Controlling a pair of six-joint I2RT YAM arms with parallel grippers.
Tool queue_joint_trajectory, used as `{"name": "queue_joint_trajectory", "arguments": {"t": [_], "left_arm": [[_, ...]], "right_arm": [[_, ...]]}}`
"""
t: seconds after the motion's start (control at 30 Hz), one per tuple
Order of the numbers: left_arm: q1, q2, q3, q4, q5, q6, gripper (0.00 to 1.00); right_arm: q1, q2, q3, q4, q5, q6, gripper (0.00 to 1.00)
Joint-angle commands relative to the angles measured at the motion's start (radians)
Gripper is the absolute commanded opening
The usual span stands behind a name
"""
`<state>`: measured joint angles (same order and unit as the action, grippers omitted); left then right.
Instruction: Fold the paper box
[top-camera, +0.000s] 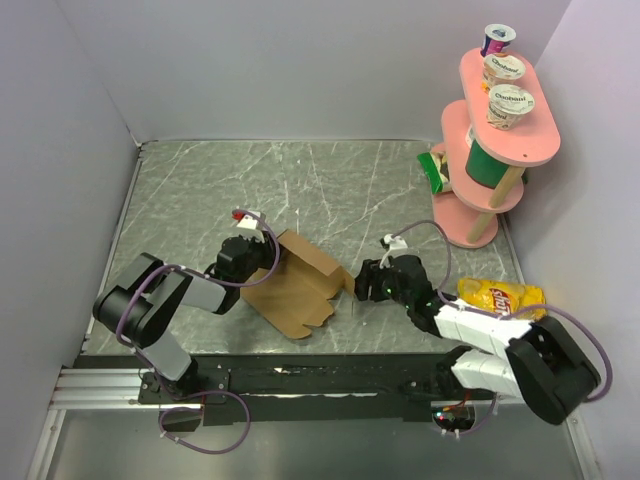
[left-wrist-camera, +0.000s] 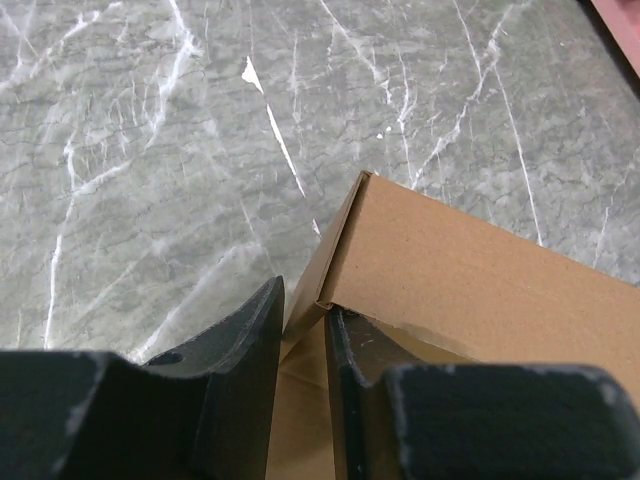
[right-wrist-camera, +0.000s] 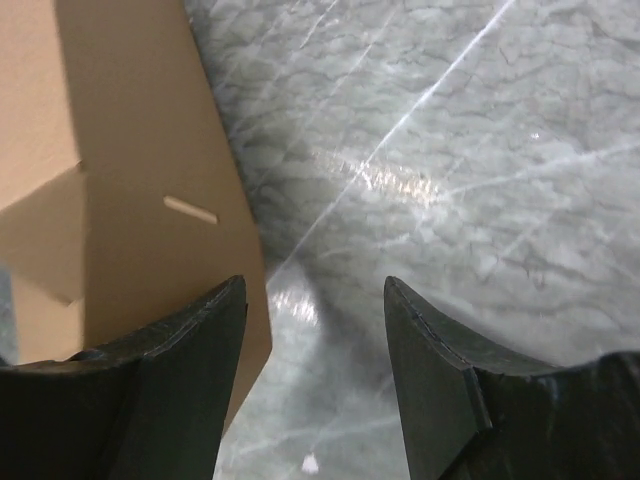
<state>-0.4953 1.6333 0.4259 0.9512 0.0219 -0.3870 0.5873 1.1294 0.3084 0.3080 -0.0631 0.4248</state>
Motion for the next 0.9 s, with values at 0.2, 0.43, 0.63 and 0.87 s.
{"name": "queue_joint_trajectory", "arguments": {"t": [0.2,0.43,0.63,0.87], "left_arm": [[-0.051,-0.07,0.031,-0.181,-0.163,-0.036,0.29],[-0.115,-0.075,0.04,-0.244,-0.299,-0.116,0.29],[-0.12,-0.081,0.083,-0.327,-0.356,-0.101,0.3],[-0.071,-0.153,0.151,-0.555,-0.314,-0.064,0.31]], "right_arm": [[0.078,0.167,0.153,0.017,0.257,0.075,0.64],[0.175,0.208,0.165,-0.032,0.511,0.348,0.74],[0.119,0.257,0.267,-0.181,0.599,0.317,0.85],[-0.124,0.169,0.066,0.245,0.032,0.045,0.94]]}}
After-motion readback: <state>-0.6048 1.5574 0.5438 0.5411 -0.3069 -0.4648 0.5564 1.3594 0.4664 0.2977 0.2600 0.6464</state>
